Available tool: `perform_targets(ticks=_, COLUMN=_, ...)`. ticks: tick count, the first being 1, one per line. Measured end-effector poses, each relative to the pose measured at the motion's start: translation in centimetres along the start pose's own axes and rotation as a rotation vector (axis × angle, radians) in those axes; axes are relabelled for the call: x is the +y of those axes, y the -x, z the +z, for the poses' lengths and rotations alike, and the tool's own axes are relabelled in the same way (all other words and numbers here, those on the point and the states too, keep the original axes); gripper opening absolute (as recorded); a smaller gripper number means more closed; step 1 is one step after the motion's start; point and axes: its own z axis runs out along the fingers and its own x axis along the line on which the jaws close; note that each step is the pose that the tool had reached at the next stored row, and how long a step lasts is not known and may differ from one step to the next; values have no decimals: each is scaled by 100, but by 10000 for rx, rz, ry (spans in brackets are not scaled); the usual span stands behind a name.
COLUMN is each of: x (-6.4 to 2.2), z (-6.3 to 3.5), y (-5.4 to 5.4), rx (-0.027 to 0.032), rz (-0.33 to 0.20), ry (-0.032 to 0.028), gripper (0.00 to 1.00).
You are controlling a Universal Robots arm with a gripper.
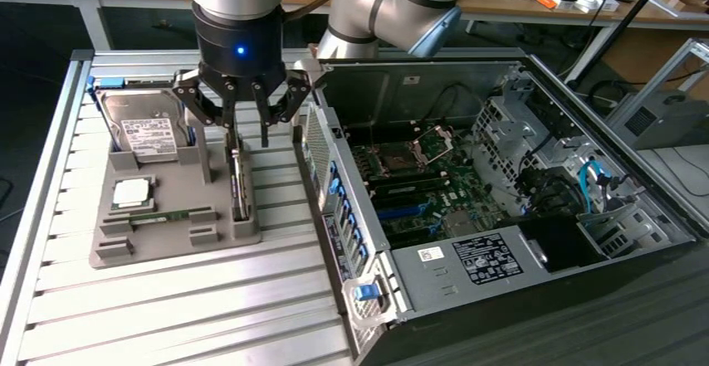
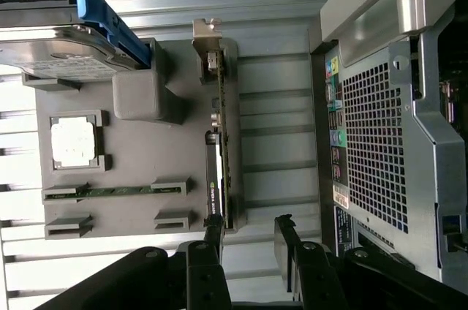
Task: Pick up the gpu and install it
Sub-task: 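Pick up the gpu and move the gpu toward the slot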
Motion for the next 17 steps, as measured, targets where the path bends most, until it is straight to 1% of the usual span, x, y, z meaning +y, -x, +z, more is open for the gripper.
perform_targets(ticks=17, x=-1, z=40, y=-1, rx=0, rz=0, ry=0, gripper=42)
